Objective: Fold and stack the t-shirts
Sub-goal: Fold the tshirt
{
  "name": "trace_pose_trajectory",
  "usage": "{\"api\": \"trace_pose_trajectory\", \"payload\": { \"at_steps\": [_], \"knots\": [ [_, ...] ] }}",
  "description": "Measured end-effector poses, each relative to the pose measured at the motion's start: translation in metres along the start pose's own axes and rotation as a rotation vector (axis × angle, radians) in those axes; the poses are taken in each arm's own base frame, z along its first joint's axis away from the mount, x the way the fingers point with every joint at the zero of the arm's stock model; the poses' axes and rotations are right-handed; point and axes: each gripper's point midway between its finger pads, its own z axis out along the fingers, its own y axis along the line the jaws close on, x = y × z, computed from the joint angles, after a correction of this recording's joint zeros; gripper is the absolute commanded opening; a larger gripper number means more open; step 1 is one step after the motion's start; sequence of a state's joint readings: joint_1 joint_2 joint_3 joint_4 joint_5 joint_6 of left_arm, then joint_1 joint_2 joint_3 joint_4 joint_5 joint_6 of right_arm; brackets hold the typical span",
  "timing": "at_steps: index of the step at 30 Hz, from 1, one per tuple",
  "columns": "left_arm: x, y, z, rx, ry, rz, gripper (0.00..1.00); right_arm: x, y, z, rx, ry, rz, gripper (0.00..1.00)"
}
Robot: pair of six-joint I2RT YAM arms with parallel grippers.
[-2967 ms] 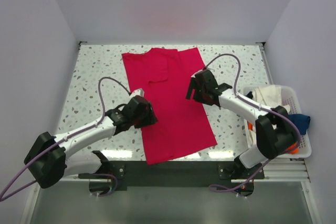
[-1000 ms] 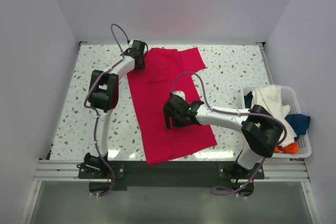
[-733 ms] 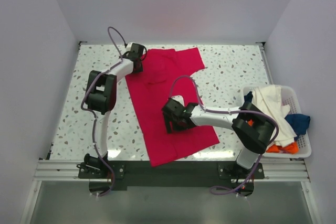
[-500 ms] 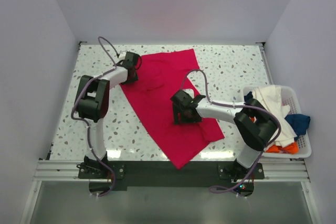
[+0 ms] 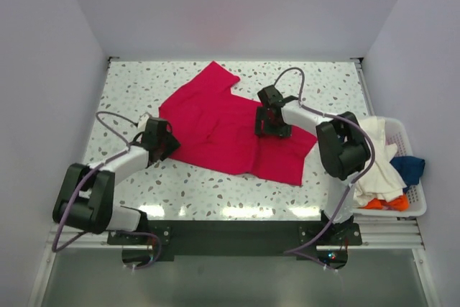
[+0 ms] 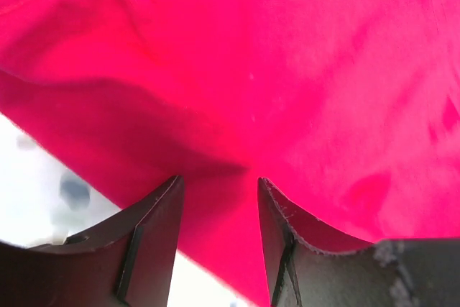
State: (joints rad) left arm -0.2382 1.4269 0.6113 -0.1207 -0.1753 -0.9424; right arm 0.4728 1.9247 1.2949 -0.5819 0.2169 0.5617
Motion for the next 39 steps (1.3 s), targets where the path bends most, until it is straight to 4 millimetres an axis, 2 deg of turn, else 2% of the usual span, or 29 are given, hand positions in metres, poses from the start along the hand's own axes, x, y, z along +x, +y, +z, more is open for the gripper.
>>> {"api": "trace_pose_trajectory", "payload": {
  "at_steps": [6, 9, 12, 15, 17, 20, 22, 25, 28, 33, 36, 39],
  "knots": [
    [0.034, 0.009, -0.030, 0.091, 0.066, -0.098, 0.54, -0.034, 0.009, 0.009, -0.007, -0.028, -0.041, 0.88],
    [0.042, 0.018, -0.041, 0.071, 0.090, -0.090, 0.56, -0.040, 0.010, 0.004, -0.010, -0.037, -0.056, 0.89],
    [0.039, 0.027, -0.047, 0.023, 0.088, -0.057, 0.57, -0.039, 0.005, -0.010, -0.018, -0.054, -0.054, 0.89],
    [0.025, 0.018, -0.050, 0.011, 0.062, -0.020, 0.57, -0.026, -0.008, -0.038, -0.037, -0.084, -0.024, 0.89],
    [0.011, 0.003, -0.048, 0.027, 0.043, -0.001, 0.56, -0.015, -0.017, -0.055, -0.054, -0.105, 0.003, 0.88],
    [-0.001, -0.016, -0.039, 0.048, 0.029, 0.020, 0.55, 0.003, -0.029, -0.069, -0.077, -0.133, 0.050, 0.87],
    [-0.001, -0.020, -0.028, 0.041, 0.040, 0.033, 0.55, 0.015, -0.033, -0.063, -0.077, -0.120, 0.070, 0.87],
    [0.008, -0.014, -0.012, 0.001, 0.073, 0.053, 0.55, 0.035, -0.035, -0.041, -0.066, -0.069, 0.087, 0.86],
    [0.009, -0.013, -0.006, -0.005, 0.073, 0.055, 0.55, 0.052, -0.041, -0.022, -0.032, -0.025, 0.099, 0.86],
    [0.008, -0.010, -0.004, -0.010, 0.067, 0.050, 0.56, 0.052, -0.039, -0.025, -0.068, -0.066, 0.144, 0.87],
    [0.004, -0.006, -0.004, -0.014, 0.056, 0.040, 0.56, 0.062, -0.045, -0.030, -0.084, -0.078, 0.174, 0.87],
    [0.000, 0.001, -0.005, -0.023, 0.043, 0.040, 0.56, 0.082, -0.055, -0.039, -0.097, -0.068, 0.205, 0.88]
  ]
}}
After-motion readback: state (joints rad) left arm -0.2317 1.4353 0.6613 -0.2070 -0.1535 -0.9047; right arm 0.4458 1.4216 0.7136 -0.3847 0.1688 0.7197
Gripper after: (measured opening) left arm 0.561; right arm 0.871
